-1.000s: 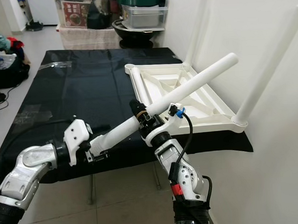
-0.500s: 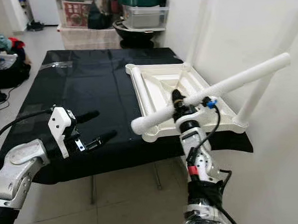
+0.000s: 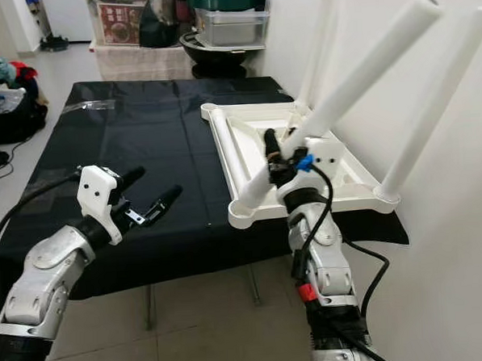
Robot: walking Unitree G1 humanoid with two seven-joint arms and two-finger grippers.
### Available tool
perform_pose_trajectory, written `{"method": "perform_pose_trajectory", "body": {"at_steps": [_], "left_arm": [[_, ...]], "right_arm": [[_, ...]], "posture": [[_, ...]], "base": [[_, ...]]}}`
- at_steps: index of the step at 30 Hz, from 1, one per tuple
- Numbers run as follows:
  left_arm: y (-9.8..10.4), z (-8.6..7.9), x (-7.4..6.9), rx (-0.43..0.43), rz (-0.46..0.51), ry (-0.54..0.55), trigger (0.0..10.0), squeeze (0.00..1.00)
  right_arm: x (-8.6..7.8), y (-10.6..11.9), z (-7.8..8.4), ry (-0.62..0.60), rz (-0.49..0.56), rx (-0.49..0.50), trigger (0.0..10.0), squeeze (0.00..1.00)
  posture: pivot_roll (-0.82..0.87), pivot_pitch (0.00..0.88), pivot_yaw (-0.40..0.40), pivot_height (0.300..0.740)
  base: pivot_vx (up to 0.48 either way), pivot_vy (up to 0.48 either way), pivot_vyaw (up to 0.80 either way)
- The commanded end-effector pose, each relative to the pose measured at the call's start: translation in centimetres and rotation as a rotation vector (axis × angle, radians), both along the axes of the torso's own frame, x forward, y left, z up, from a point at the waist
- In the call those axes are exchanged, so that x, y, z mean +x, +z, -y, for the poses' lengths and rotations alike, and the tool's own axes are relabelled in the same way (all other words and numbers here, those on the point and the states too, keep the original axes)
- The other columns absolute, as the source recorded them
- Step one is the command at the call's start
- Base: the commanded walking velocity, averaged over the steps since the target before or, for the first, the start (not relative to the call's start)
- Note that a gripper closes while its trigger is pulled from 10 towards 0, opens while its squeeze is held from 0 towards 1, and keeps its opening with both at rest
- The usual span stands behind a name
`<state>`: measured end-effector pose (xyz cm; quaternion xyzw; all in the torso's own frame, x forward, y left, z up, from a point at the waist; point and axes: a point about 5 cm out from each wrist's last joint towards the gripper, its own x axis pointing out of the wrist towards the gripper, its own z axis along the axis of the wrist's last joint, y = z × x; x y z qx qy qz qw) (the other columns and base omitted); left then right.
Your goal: Building children table
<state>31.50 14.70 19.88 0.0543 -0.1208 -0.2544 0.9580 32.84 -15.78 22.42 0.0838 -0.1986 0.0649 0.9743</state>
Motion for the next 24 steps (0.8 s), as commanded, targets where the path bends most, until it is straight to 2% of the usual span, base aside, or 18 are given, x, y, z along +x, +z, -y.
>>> {"method": "perform_pose_trajectory", "body": {"at_steps": [1,6,7,8,9,12,15,18,20,21,22,24], "left_arm": [[-0.6,0.2,-0.1,0.001,-0.022,0.009,10.0,0.33],[-0.7,0.5,-0.3,0.003,-0.022,0.008,10.0,0.33],[-0.7,0.5,-0.3,0.005,-0.024,0.008,10.0,0.06],[-0.7,0.5,-0.3,0.006,-0.025,0.009,10.0,0.06],[-0.7,0.5,-0.3,0.023,-0.022,0.015,10.0,0.0],[-0.7,0.5,-0.3,0.044,-0.017,0.022,10.0,0.0],[-0.9,0.1,-0.4,0.037,-0.022,0.07,10.0,0.0],[-1.2,-0.3,-0.3,0.091,0.011,0.129,10.0,0.0],[-1.3,-0.3,-0.4,0.1,0.013,0.132,10.0,0.0],[-1.3,-0.3,-0.4,0.102,0.014,0.131,10.0,0.0],[-1.3,-0.3,-0.4,0.102,0.014,0.131,10.0,0.0],[-1.3,-0.3,-0.4,0.1,0.01,0.129,10.0,0.0]], "right_arm": [[-0.3,0.4,0.6,-0.017,-0.008,0.006,10.0,0.0],[-0.2,0.4,0.6,-0.028,-0.021,0.004,10.0,0.0],[-0.1,0.6,0.7,-0.037,-0.038,0.034,10.0,0.0],[0.0,0.7,0.8,-0.044,-0.049,0.053,10.0,0.0],[0.1,0.9,1.0,-0.079,-0.07,0.065,10.0,0.0],[0.2,1.2,1.3,-0.12,-0.089,0.069,10.0,0.0],[0.2,1.2,1.4,-0.175,-0.15,0.008,10.0,0.0],[0.3,1.4,1.0,-0.117,-0.188,-0.038,10.0,0.0],[0.1,1.8,0.9,-0.114,-0.184,-0.031,10.0,0.0],[-0.3,2.2,0.8,-0.094,-0.165,0.011,10.0,0.0],[-0.3,2.2,0.8,-0.094,-0.165,0.011,10.0,0.0],[-0.9,3.3,0.4,-0.008,-0.091,0.061,10.0,0.0]], "posture": [[0.05,0.0,-0.08,0.74],[0.05,0.0,-0.078,0.74],[0.06,0.0,-0.079,0.74],[0.06,0.0,-0.079,0.74],[0.07,0.0,-0.086,0.74],[0.07,0.0,-0.086,0.74],[0.07,0.0,-0.08,0.74],[0.06,0.0,-0.072,0.74],[0.06,0.0,-0.067,0.74],[0.05,0.0,-0.061,0.74],[0.05,0.0,-0.061,0.74],[0.05,0.0,-0.06,0.74]], "base": [[0.0,0.0,0.0],[0.0,0.0,0.0],[0.0,0.0,0.0],[0.0,0.0,0.0],[0.0,0.0,0.0],[0.0,0.0,0.0],[0.0,0.0,0.0],[0.0,0.0,0.0],[0.0,0.0,0.0],[0.0,0.0,0.0],[0.0,0.0,0.0],[0.0,0.0,0.0]]}}
